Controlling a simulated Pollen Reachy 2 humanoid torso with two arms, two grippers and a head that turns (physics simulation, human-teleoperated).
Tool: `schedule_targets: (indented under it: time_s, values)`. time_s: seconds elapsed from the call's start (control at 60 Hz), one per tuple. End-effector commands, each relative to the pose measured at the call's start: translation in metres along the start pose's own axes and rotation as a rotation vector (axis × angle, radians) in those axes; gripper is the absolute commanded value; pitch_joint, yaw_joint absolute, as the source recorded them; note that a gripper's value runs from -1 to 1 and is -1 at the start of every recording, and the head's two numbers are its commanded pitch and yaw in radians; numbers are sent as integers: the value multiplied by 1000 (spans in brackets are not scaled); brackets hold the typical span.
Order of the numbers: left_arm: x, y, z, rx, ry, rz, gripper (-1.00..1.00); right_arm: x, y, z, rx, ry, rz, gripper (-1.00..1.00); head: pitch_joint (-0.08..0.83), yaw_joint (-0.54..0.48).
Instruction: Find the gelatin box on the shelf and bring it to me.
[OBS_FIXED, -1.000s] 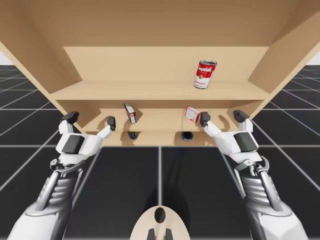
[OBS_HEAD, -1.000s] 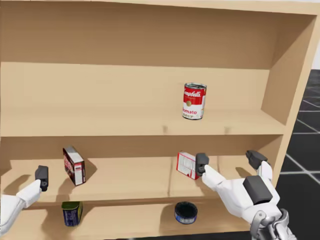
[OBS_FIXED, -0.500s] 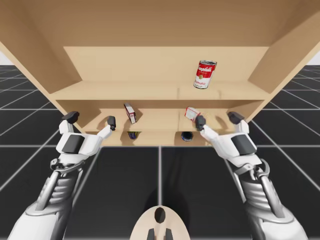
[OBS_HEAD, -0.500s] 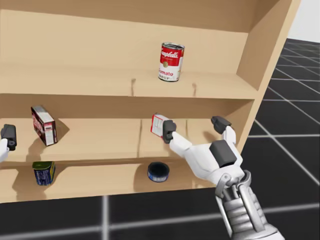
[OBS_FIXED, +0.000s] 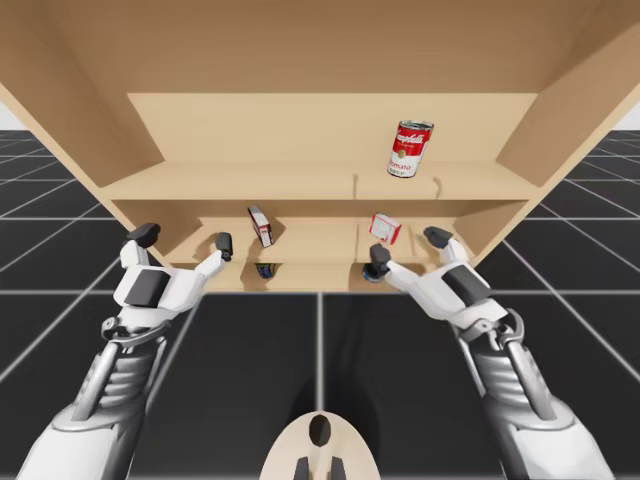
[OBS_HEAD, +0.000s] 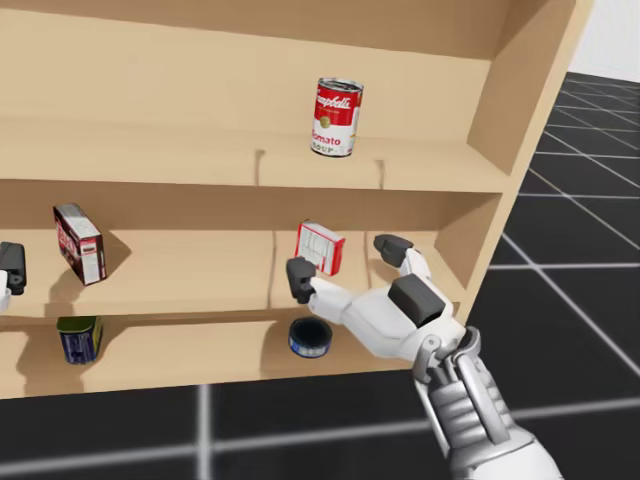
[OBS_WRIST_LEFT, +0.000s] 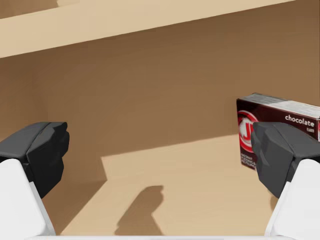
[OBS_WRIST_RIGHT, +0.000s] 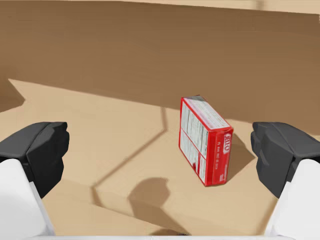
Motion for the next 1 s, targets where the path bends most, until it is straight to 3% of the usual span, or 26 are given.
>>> schedule_targets:
  time_s: [0.017,0.15,0.333,0.6,0.617,0.633,0.65,0.667,0.7,0.883,1.0]
  values:
    - [0,0,0,0,-1,2,-1000,-14,-6,-25,37,65,3,-1000,402,-243]
    - [1,2,0,8,-3,6,-1000,-19,-8,-43,32,73,14,-1000,405,-237]
    - [1,3,0,12,-3,5,-1000,-26,-12,-68,11,119,-10,-1000,408,-234]
    - [1,4,0,14,-5,5,-1000,-33,-18,-84,-9,186,15,-968,412,-235]
    - [1,4,0,14,-5,5,-1000,-33,-17,-83,-11,184,2,-800,412,-234]
    - [1,4,0,14,-5,6,-1000,-33,-17,-83,-22,184,5,-390,413,-234]
    - [1,4,0,14,-5,6,-1000,-34,-17,-82,-33,174,21,66,413,-233]
    - [1,4,0,14,-6,6,-1000,-34,-17,-82,-35,174,24,676,413,-233]
    - [1,4,0,14,-6,6,-1000,-35,-17,-81,-29,186,5,1000,413,-232]
    - [1,3,1,13,-6,3,-1000,-36,-19,-77,-41,187,12,1000,414,-231]
    - [1,3,1,14,-7,2,-1000,-25,-15,-73,-41,135,22,1000,416,-231]
